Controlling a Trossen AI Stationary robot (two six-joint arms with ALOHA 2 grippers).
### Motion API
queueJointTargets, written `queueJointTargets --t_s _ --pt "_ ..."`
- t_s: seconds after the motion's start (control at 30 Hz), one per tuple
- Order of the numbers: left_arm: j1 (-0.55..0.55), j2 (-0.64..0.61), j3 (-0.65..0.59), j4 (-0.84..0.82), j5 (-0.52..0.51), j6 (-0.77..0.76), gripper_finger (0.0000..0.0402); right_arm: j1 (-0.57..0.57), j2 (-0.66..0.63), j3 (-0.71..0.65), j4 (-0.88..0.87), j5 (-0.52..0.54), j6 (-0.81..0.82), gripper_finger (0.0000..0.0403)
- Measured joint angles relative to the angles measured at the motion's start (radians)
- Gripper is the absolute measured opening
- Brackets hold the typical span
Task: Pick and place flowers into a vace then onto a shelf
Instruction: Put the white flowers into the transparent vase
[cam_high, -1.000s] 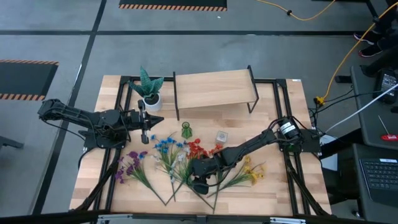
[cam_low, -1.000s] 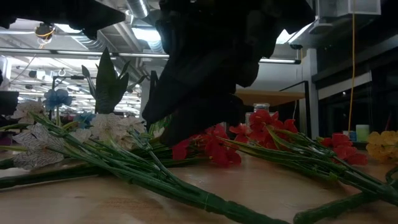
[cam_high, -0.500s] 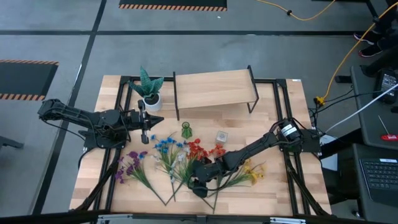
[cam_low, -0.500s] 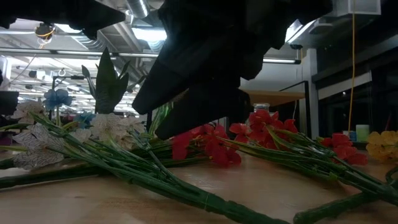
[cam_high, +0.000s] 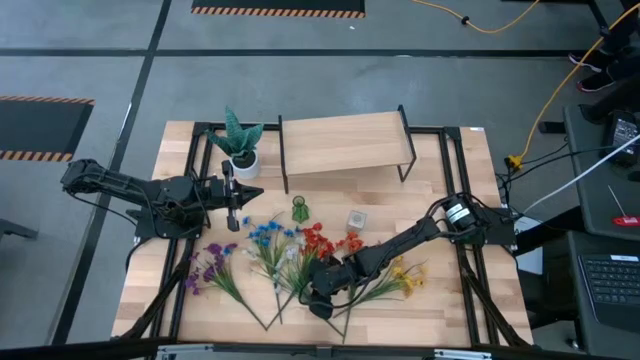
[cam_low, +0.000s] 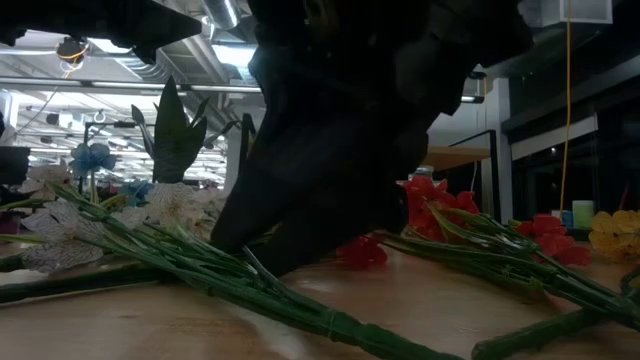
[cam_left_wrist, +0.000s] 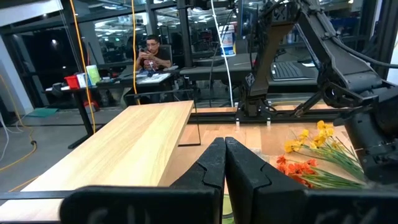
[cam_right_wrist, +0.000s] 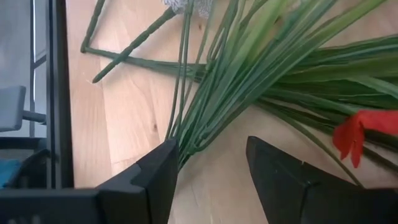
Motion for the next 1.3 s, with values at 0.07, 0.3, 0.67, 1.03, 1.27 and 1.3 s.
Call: queueJointTargets --t_s 0.07,0.3,0.67,1.03,1.27,1.3 --pt "0.0 0.0 0.0 0.0 0.0 0.0 0.0006 0.0 0.004 0.001 0.002 0.002 0.001 0.0193" --pt "0.0 0.0 0.0 0.0 0.0 0.0 0.0006 0.0 0.023 0.003 0.022 0.007 0.004 0.0173" --pt "0.0 0.0 0.0 0.0 0.0 0.0 0.0006 -0.005 0.029 0.001 0.039 0.001 0.031 0.0012" --pt "0.0 0.0 0.0 0.0 0.0 0.0 0.0006 -0.007 -0.04 -0.004 -0.012 -0.037 0.046 0.0006" --pt "0.0 0.0 0.0 0.005 0.0 0.0 0.0006 -0.008 -0.132 -0.003 -0.017 0.046 -0.036 0.0003" --pt "0.0 0.0 0.0 0.006 0.0 0.0 0.0006 -0.008 -0.143 -0.002 -0.01 0.054 -0.05 0.0003"
